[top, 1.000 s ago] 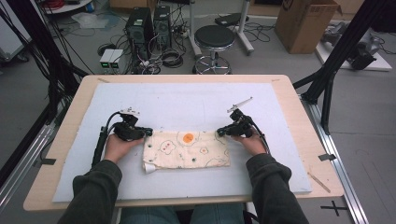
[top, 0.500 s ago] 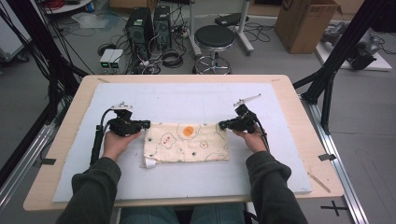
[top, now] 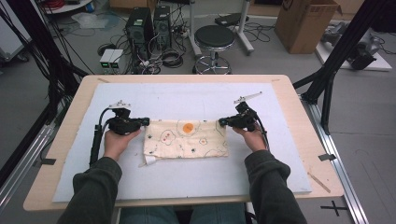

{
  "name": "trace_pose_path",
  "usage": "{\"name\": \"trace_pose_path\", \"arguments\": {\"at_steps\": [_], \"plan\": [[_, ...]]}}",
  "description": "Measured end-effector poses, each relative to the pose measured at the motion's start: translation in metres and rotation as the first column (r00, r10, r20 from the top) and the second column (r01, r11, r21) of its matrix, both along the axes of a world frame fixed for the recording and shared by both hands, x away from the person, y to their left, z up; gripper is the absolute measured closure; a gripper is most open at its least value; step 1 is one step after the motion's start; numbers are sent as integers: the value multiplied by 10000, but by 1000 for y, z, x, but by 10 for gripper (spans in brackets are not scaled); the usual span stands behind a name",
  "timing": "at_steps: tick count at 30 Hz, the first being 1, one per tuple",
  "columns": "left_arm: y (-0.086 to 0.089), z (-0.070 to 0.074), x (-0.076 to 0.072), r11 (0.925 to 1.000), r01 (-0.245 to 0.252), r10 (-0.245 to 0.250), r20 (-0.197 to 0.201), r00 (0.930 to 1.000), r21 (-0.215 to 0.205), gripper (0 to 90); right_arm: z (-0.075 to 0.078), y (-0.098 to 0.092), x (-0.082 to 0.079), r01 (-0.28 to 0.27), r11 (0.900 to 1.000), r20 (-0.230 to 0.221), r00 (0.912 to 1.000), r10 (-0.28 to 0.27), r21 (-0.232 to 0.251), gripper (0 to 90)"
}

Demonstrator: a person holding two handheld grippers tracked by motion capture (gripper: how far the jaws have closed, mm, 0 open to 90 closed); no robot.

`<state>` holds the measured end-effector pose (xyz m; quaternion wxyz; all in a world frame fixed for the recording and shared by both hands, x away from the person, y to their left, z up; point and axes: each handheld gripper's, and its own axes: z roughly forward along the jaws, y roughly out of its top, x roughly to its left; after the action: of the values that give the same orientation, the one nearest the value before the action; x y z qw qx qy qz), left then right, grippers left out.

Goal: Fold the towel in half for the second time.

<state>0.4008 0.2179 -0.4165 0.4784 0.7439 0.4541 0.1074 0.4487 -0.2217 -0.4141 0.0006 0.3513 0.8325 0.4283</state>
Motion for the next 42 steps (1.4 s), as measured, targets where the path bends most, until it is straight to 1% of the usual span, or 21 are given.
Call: {"name": "trace_pose_path", "arguments": {"at_steps": [2,3,4,5,7,9,11,12,14,16,17,18,26,27,28,31,32,36,40,41,42], "plan": [[-1,0,-1,10000,-6,6,-42,10000,65,851,1,-1,0,-16,10000,88,10000,16,7,846],[-1,0,-1,9999,31,-31,-55,10000,100,852,2,-1,-1,-20,10000,54,10000,21,-50,846],[-2,0,-2,10000,29,-29,-36,10000,91,852,2,0,-1,-19,10000,152,9999,20,-97,846],[-2,0,-2,9999,37,-38,8,10000,153,852,2,0,-2,-1,9999,143,9999,3,-166,846],[-1,-1,-4,10000,23,-23,28,10000,37,852,2,0,-3,-22,9998,146,9999,25,-193,846],[-1,-1,-4,9998,79,-80,33,10000,175,852,3,-1,-3,-65,9998,191,9998,69,-200,846],[0,0,-6,9999,57,-59,111,9999,161,852,4,0,-5,-72,9997,218,9997,77,-231,845],[0,1,-6,9999,67,-69,161,9998,138,852,4,1,-5,-131,9996,301,9994,139,-250,846],[0,2,-7,9998,124,-127,218,9997,122,852,5,1,-6,-167,9995,271,9995,174,-282,846],[0,2,-9,9998,138,-142,260,9996,151,852,5,0,-7,-183,9997,319,9993,189,-184,846],[0,2,-9,9998,132,-136,288,9995,137,852,5,0,-8,-194,9996,262,9995,200,-217,846],[0,2,-10,9998,161,-165,256,9995,155,852,4,0,-8,-196,9996,315,9993,203,-222,846],[0,1,-15,9998,126,-132,382,9992,158,852,5,1,-14,-209,9993,471,9986,223,-300,845],[0,1,-15,9996,170,-178,383,9991,219,852,6,1,-14,-260,9993,467,9985,272,-276,845],[0,1,-16,9997,175,-182,409,9990,184,852,6,1,-14,-318,9991,526,9981,333,-287,845],[0,1,-17,9996,251,-257,367,9990,162,850,6,0,-17,-318,9991,599,9976,334,-274,845],[0,1,-18,9994,285,-292,343,9990,211,850,6,0,-17,-328,9990,523,9980,343,-295,845],[0,3,-20,9990,323,-337,473,9983,302,850,8,1,-20,-422,9984,649,9969,447,-386,845],[0,4,-23,9986,372,-390,497,9980,367,850,10,1,-23,-479,9981,590,9970,501,-376,845],[0,4,-23,9985,380,-402,535,9978,405,850,10,1,-24,-566,9977,693,9958,591,-368,845],[0,3,-24,9989,335,-354,578,9977,327,850,10,1,-25,-535,9979,643,9964,559,-377,845]]}}
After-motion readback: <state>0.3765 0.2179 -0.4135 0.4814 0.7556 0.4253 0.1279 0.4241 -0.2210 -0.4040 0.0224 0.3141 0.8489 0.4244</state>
